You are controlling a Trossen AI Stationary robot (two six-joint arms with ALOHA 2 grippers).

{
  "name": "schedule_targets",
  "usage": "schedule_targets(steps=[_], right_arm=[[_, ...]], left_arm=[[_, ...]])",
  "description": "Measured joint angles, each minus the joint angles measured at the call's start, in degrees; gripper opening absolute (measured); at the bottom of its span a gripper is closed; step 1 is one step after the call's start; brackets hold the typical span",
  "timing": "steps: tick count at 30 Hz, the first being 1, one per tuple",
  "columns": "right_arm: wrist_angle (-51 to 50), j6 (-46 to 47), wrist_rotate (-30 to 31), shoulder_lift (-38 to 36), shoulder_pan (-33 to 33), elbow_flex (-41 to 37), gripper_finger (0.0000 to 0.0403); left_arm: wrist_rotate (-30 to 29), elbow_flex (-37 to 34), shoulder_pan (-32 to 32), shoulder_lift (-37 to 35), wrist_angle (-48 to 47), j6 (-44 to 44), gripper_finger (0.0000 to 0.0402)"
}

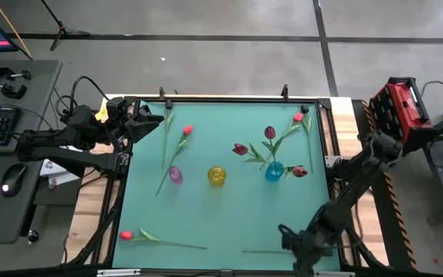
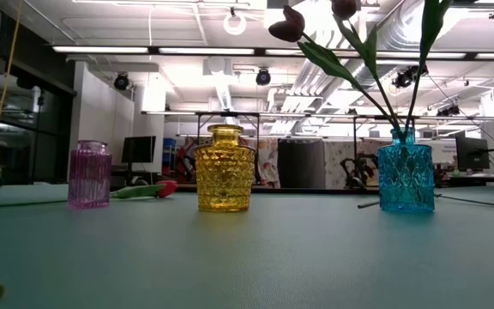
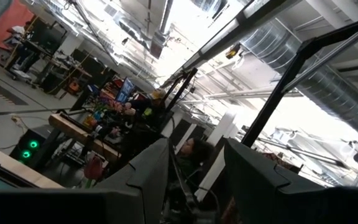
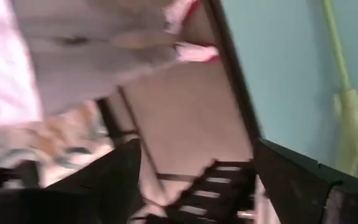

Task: Sort flowers into vase by color
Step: Put the bottom black flower into the purple vase

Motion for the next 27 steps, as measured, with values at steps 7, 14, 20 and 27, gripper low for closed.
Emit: schedule_targets(steps=[7,14,20,27], right_arm=[[-19.7,-8.6,1.3,7.8,-0.2,7.7,0.0270],[-25.4,-10.1,5.7,11.1,0.6,8.5,0.0264],[-25.4,-10.4,5.9,13.0,1.6,8.5,0.0264],[-26.1,-9.9,6.1,16.3,3.4,8.6,0.0263]], left_arm=[[-0.1,0.0,0.0,0.0,0.0,0.0,0.0145],[-0.1,0.0,0.0,0.0,0.0,0.0,0.0145],[-0.2,0.0,0.0,0.0,0.0,0.0,0.0145],[-0.2,0.0,0.0,0.0,0.0,0.0,0.0145]])
